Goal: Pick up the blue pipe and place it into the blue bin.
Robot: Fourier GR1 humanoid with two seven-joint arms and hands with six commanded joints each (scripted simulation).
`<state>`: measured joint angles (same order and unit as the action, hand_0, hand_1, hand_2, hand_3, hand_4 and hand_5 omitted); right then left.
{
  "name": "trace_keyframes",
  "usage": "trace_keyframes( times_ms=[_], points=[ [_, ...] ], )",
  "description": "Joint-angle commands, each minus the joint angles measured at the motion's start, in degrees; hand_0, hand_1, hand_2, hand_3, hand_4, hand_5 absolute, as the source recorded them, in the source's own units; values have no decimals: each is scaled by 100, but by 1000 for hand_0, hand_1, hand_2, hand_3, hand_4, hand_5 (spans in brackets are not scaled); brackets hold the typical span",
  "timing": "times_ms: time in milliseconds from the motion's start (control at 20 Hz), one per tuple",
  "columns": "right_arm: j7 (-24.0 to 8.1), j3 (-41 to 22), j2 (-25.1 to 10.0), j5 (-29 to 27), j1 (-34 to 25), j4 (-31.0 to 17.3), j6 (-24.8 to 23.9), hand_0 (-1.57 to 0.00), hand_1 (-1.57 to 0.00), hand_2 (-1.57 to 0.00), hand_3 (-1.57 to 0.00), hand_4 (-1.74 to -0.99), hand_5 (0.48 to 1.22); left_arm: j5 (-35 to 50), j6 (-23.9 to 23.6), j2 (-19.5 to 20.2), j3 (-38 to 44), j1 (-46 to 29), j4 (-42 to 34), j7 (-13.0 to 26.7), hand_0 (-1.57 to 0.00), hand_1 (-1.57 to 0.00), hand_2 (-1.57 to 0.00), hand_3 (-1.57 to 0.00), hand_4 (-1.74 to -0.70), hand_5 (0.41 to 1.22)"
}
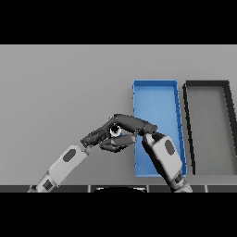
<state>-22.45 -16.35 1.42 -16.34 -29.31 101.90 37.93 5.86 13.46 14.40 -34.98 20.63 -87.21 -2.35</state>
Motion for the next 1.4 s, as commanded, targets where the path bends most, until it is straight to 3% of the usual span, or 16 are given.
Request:
trace_keyframes(
  times_ms=[0, 100, 350, 550, 700, 850, 1000, 1200, 1350],
  points=[
    [-19, -4, 22, -22, 17, 36, -3, -1570, -1570, -1570, -1570, -1488, 1220, 69, -49, -50, 17, -4, -26, 256, -33, -27, -28, -11, -853, 623],
    [-41, 85, 27, -101, -14, 21, -31, -1571, -1571, -1571, -1570, -1491, 1220, 142, -95, -4, 49, -94, -96, 505, -21, -17, -17, -7, -873, 612],
    [-1202, 354, 137, -1911, -334, 81, -706, -1571, -1571, -1571, -1571, -1493, 1221, 30, -197, -18, -35, -179, -163, 557, -6, -5, -5, -1, -873, 543],
    [-1232, 396, -417, -2717, -1118, -3, -1567, -1571, -1571, -1571, -1571, -1492, 1221, 79, -140, 55, 5, -184, -160, 581, -2, -1, -1, 0, -865, 515],
    [-1146, 699, -777, -3097, -1780, -61, -1816, -1571, -1571, -1571, -1571, -1494, 1221, 76, -107, 90, 27, -153, -115, 566, -1, 0, 0, 0, -863, 498],
    [-862, 1126, -1107, -3084, -2523, -526, -1787, -1571, -1571, -1571, -1571, -1496, 1221, 77, -102, 72, -40, -242, -202, 537, 0, 0, 0, 1, -868, 485],
    [-544, 1523, -1316, -2683, -3012, -1201, -2062, -1571, -1571, -1571, -1571, -1497, 1221, 45, -130, 79, -42, -220, -231, 614, 1, 1, 1, 1, -860, 484],
    [-407, 1909, -1717, -2002, -3072, -2099, -2115, -1571, -1571, -1571, -1571, -1498, 1221, 21, -164, 152, -49, -277, -367, 657, 1, 1, 1, 1, -841, 477],
    [-552, 2220, -1939, -1744, -2931, -2739, -2136, -1571, -1571, -1571, -1571, -1499, 1221, -45, -205, 247, 13, -238, -349, 673, 1, 1, 1, 1, -827, 467]
  ],
)
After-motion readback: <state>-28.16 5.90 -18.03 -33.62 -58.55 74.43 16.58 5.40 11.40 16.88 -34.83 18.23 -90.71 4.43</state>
